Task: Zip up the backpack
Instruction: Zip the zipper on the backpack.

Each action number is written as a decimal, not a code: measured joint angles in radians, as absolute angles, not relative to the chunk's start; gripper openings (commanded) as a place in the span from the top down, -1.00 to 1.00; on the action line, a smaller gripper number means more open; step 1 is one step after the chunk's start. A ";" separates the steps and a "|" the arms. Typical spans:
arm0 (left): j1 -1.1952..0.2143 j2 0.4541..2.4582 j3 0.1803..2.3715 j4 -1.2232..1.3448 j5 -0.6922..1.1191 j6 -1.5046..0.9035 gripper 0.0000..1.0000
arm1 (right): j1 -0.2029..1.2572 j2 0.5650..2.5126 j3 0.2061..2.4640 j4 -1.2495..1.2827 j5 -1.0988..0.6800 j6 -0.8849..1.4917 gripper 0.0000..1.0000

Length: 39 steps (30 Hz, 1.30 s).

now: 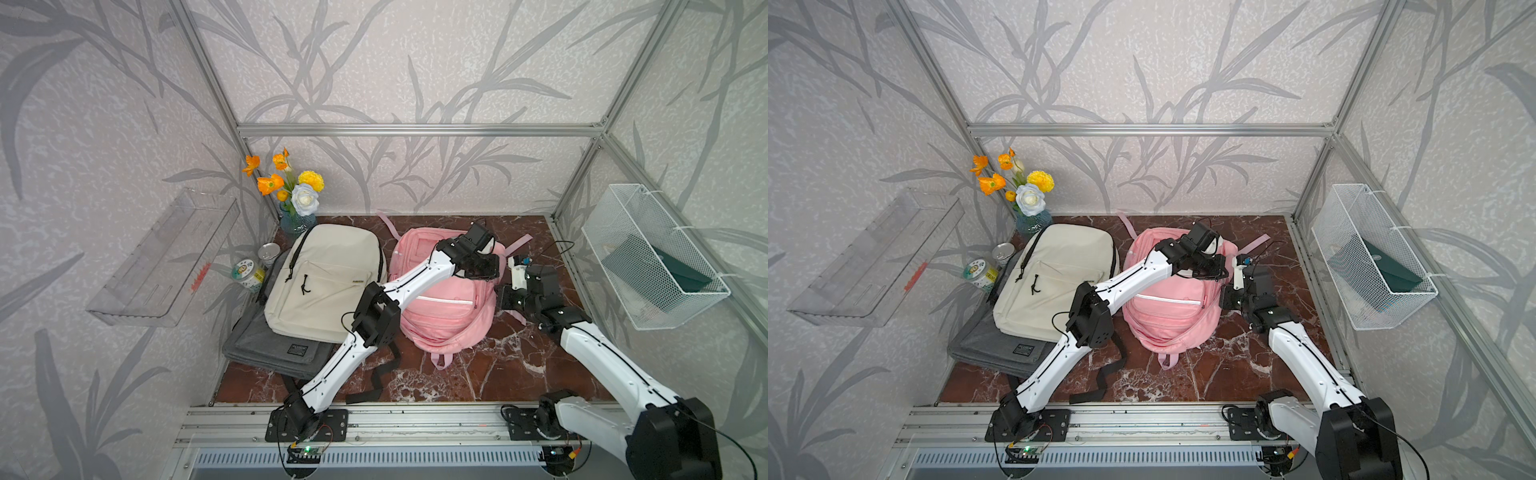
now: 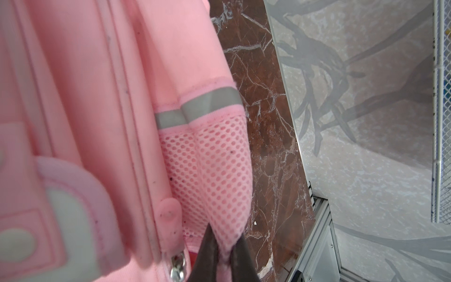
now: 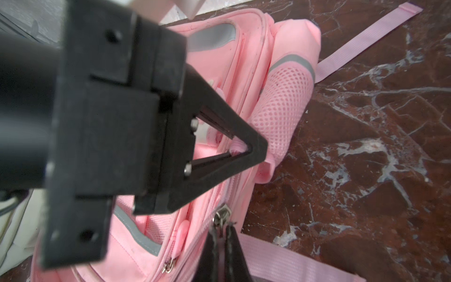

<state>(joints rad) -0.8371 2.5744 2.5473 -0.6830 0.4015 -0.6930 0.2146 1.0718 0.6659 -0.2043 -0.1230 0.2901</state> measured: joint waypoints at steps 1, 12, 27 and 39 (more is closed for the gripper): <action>-0.837 2.577 2.561 -0.682 0.391 -0.699 0.98 | 0.220 1.061 0.673 -0.223 -0.112 0.295 1.00; -0.831 2.588 2.603 -0.682 0.334 -0.718 1.00 | 0.302 0.959 0.692 -0.395 -0.046 0.383 1.00; -0.789 2.590 2.638 -0.670 0.331 -0.719 1.00 | 0.313 0.885 0.719 -0.485 -0.031 0.438 1.00; -0.769 2.498 2.649 -0.570 0.307 -0.739 1.00 | 0.107 0.941 1.052 -0.659 -0.020 0.310 1.00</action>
